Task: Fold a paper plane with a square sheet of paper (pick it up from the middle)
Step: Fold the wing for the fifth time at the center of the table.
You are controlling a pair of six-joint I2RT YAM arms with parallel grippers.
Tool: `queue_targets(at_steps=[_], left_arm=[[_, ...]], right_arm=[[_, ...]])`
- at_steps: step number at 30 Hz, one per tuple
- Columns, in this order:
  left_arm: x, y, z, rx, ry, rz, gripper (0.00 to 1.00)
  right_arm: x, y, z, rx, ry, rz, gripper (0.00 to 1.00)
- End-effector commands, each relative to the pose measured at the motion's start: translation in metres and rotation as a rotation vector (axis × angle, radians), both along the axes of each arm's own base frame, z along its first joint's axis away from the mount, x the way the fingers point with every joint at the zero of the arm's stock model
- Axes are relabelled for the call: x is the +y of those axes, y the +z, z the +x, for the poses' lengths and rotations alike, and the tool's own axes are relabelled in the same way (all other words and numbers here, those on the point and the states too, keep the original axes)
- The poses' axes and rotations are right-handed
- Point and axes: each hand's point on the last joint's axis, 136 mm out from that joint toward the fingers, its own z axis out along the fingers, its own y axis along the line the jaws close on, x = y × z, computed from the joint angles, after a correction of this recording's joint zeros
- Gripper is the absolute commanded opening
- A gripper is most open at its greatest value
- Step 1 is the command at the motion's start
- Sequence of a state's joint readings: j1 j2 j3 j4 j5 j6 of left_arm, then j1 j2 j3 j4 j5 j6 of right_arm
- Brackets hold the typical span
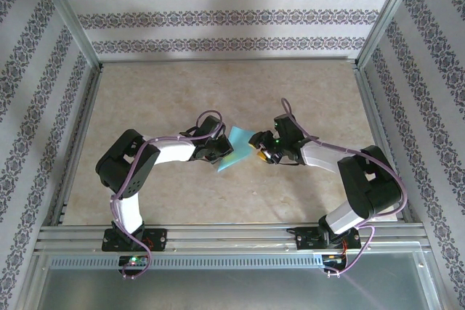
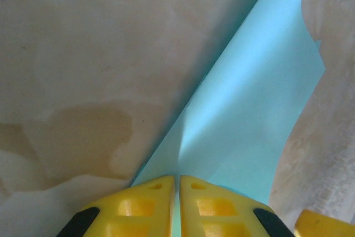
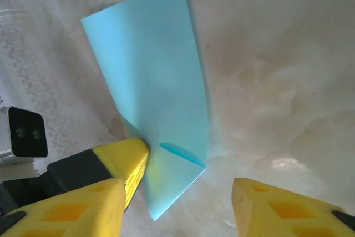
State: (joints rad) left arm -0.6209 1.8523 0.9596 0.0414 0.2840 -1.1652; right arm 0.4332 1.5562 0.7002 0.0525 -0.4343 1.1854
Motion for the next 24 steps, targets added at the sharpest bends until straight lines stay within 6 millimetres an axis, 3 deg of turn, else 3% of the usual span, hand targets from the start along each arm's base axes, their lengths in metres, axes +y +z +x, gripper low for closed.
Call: queue_targets(at_steps=[1,5,16,24], left_arm=[[0.012,-0.025,-0.014,0.074,0.04,0.057,0.12],[0.013,-0.025,-0.014,0.074,0.037,0.063,0.12],[0.014,-0.024,-0.016,0.076,0.03,0.066,0.12],[0.014,-0.022,-0.015,0.07,0.029,0.065,0.12]], right_arm=[[0.006,-0.008,-0.002,0.053,-0.04,0.006,0.5],[0.015,-0.013,0.001,0.074,-0.027,0.014,0.44],[0.031,-0.023,0.004,0.098,0.016,0.028,0.4],[0.042,-0.014,0.009,0.061,0.053,0.071,0.34]])
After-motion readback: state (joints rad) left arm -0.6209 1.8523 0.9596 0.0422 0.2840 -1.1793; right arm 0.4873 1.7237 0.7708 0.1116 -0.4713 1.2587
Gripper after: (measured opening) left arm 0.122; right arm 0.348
